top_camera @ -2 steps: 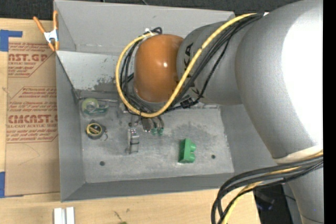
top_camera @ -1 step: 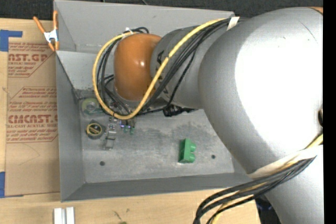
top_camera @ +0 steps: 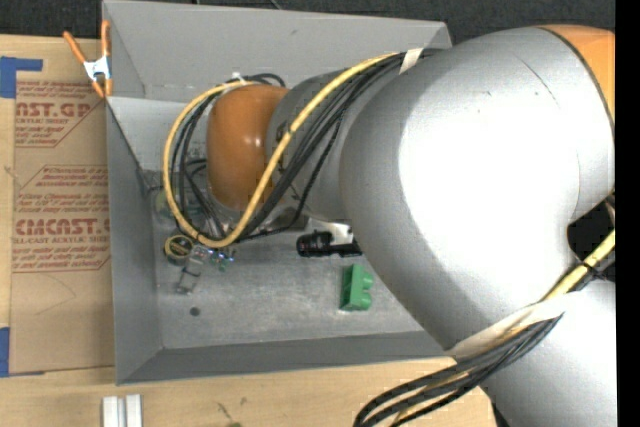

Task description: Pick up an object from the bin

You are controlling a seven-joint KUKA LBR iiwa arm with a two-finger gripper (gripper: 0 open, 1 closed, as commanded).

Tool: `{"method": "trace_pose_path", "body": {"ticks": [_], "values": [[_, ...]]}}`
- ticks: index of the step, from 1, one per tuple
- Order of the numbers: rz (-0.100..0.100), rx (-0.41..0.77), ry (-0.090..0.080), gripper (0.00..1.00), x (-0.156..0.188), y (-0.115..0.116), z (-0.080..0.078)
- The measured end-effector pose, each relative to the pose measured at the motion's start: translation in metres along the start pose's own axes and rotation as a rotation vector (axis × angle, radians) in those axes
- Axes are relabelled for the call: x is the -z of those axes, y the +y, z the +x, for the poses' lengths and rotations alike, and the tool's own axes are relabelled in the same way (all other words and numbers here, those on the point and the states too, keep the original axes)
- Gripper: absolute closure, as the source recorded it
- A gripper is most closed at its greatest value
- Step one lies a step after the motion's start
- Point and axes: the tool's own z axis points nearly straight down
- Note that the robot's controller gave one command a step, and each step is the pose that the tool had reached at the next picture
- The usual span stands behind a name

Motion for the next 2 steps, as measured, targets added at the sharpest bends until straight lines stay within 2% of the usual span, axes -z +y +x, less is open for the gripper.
{"method": "trace_pose_path", "body": {"ticks": [1,2], "values": [[0.000,0.000,-0.001,1.00,0.001,0.000,-0.001],[0.008,-0.312,-0.005,1.00,0.021,0.031,0.005]]}}
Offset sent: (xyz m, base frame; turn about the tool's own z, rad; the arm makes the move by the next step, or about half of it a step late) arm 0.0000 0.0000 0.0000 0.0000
